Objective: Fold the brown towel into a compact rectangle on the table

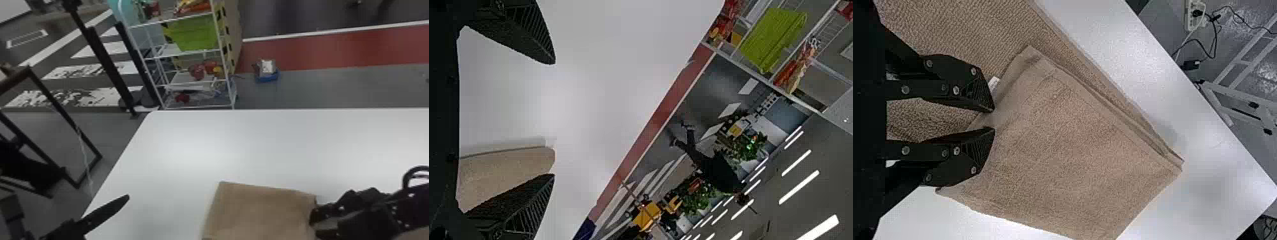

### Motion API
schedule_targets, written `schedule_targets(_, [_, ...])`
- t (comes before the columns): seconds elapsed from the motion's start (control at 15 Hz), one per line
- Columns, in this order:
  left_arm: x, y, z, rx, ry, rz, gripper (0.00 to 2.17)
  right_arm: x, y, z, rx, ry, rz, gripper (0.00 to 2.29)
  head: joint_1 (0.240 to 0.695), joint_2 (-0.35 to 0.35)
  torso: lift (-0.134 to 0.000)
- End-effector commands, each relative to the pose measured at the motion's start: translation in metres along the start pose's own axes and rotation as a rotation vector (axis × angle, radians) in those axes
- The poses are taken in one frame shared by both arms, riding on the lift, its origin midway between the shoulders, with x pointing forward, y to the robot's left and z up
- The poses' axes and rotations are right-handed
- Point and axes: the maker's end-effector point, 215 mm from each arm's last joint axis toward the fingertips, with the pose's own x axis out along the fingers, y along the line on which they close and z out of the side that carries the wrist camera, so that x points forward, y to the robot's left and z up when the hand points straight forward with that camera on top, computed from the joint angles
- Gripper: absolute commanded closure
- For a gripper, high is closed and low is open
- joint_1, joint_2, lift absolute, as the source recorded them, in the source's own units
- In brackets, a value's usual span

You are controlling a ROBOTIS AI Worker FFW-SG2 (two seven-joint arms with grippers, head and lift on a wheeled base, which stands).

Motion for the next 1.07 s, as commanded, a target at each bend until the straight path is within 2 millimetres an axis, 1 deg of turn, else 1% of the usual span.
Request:
schedule_targets(0.0, [0.0,0.001,-0.002,-0.009,0.0,-0.002,0.08,0.003,0.002,-0.001,-0.003,0.007,0.009,0.98,0.695,0.35,-0.123])
schedule_targets(0.07, [0.0,0.001,-0.003,-0.01,0.001,-0.001,0.08,0.002,0.001,0.0,-0.005,0.005,0.013,1.23,0.695,0.35,-0.123])
schedule_targets(0.13, [0.0,0.002,-0.002,-0.011,0.0,0.0,0.08,0.002,-0.001,0.002,-0.005,-0.003,0.009,1.29,0.695,0.35,-0.123])
schedule_targets(0.33, [0.0,0.003,-0.003,-0.014,0.0,0.0,0.08,0.001,-0.002,0.003,-0.006,-0.006,0.006,1.29,0.695,0.35,-0.123])
schedule_targets(0.4, [0.0,0.003,-0.003,-0.014,0.0,0.0,0.08,0.0,-0.003,0.007,0.0,-0.024,-0.002,1.29,0.695,0.35,-0.123])
schedule_targets(0.6, [0.0,0.002,-0.003,-0.014,0.0,-0.001,0.08,-0.013,-0.02,0.018,0.025,-0.076,-0.057,1.29,0.695,0.35,-0.123])
schedule_targets(0.67, [0.0,0.002,-0.003,-0.012,-0.001,-0.003,0.08,-0.02,-0.025,0.019,0.056,-0.091,-0.075,1.29,0.695,0.35,-0.123])
schedule_targets(0.73, [0.0,0.002,-0.003,-0.012,-0.001,-0.002,0.08,-0.023,-0.026,0.024,0.058,-0.1,-0.079,1.29,0.695,0.35,-0.123])
schedule_targets(0.8, [-0.001,0.002,-0.002,-0.011,-0.003,-0.001,0.08,-0.026,-0.024,0.026,0.055,-0.098,-0.082,1.29,0.695,0.35,-0.123])
schedule_targets(1.0, [-0.003,0.002,0.001,-0.007,-0.01,-0.001,0.08,-0.053,-0.014,0.018,0.082,-0.076,-0.114,1.29,0.695,0.35,-0.123])
